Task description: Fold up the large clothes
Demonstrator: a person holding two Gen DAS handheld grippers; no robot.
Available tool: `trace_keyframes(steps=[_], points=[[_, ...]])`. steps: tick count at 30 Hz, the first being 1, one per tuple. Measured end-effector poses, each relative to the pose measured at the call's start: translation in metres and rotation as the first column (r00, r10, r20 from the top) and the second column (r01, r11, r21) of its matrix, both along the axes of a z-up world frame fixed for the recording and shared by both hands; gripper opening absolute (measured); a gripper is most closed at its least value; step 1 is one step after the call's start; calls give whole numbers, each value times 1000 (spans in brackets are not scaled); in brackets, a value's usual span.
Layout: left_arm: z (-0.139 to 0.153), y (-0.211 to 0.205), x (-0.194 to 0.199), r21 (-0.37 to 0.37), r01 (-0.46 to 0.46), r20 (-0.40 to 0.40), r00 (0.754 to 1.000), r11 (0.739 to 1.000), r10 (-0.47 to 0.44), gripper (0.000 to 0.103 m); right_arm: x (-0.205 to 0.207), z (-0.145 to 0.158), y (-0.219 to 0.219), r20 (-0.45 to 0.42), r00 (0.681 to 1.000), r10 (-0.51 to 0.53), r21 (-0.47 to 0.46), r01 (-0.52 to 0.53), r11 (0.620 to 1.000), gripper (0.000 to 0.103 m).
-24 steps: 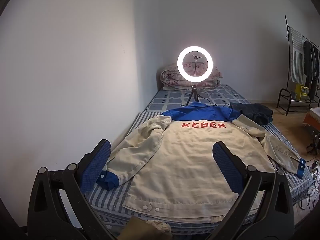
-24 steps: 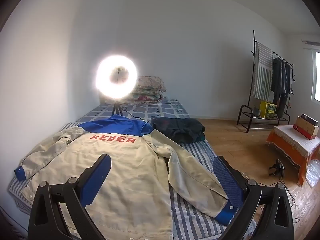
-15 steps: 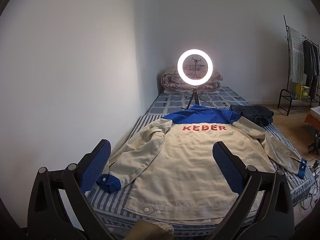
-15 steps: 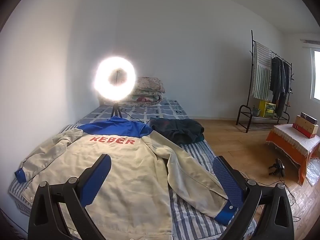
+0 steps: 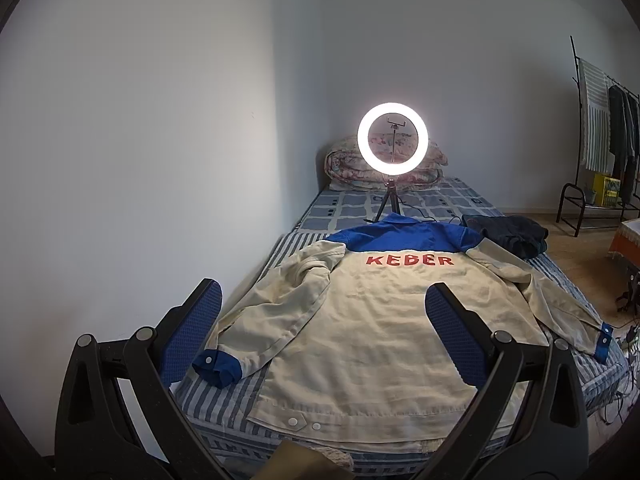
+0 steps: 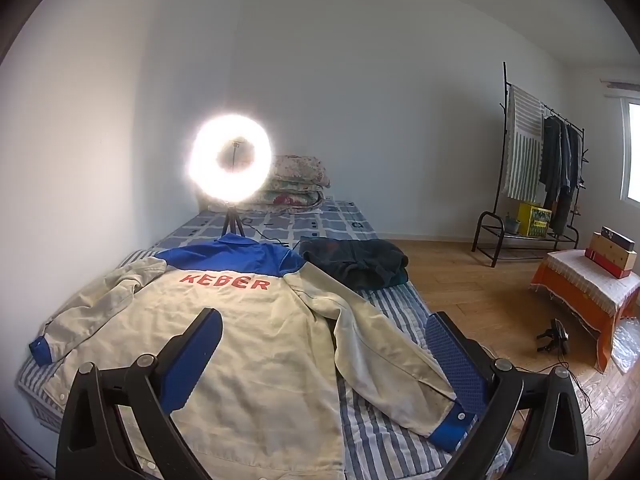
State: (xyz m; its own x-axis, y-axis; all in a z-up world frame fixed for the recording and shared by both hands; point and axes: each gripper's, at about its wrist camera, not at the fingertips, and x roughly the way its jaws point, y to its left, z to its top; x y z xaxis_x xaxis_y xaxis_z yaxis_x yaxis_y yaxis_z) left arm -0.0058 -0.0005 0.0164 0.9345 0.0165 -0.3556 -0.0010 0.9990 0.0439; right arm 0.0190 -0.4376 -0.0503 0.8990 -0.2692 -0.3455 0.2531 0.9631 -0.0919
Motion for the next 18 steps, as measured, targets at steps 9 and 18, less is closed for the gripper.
trace_keyframes(steps=[9,18], points=[[1,-1,0,-3,-4,5,1000,1000,4,103,-4,6,1,2,1000,1,-6,-1,1000,103],[2,-2,-1,-2,-8,18,1000,1000,8,103,-3,5,1,2,1000,0,-9,0,1000,103]])
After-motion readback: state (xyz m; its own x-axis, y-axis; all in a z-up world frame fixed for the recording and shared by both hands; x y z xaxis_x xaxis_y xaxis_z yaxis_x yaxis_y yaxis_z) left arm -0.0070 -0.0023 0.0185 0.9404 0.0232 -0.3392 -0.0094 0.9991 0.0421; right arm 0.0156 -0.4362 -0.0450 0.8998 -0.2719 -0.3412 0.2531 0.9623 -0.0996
